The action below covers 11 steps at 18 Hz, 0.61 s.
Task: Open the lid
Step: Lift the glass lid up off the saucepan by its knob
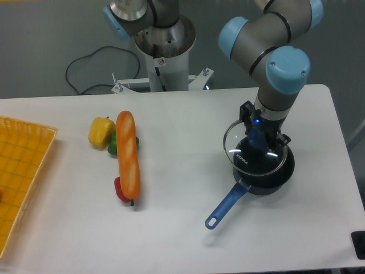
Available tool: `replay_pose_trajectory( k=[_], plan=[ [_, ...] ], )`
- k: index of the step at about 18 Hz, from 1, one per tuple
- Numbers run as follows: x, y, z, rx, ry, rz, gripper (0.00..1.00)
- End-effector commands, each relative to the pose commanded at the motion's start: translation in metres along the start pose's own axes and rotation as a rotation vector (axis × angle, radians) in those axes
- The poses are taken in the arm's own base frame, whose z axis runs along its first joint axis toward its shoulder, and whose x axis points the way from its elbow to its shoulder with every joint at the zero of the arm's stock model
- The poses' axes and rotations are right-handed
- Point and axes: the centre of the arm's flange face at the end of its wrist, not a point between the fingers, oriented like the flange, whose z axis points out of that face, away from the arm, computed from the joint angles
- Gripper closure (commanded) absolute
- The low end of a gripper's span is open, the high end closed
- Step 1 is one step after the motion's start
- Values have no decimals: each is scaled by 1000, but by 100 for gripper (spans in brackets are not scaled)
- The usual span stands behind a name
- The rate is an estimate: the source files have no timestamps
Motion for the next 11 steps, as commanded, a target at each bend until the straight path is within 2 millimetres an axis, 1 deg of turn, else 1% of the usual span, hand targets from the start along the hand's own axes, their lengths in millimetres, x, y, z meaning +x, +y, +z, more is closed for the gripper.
replay_pose_trajectory(
  k=[2, 4, 6, 9, 11],
  plan=[
    [2, -6, 1, 0, 0, -21, 39],
    [2, -7, 0, 2, -3, -28, 39],
    [4, -16, 1, 0, -3, -23, 39],
    [6, -24, 1, -3, -5, -46, 39],
    [6, -24, 2, -7, -4, -45, 39]
  ],
)
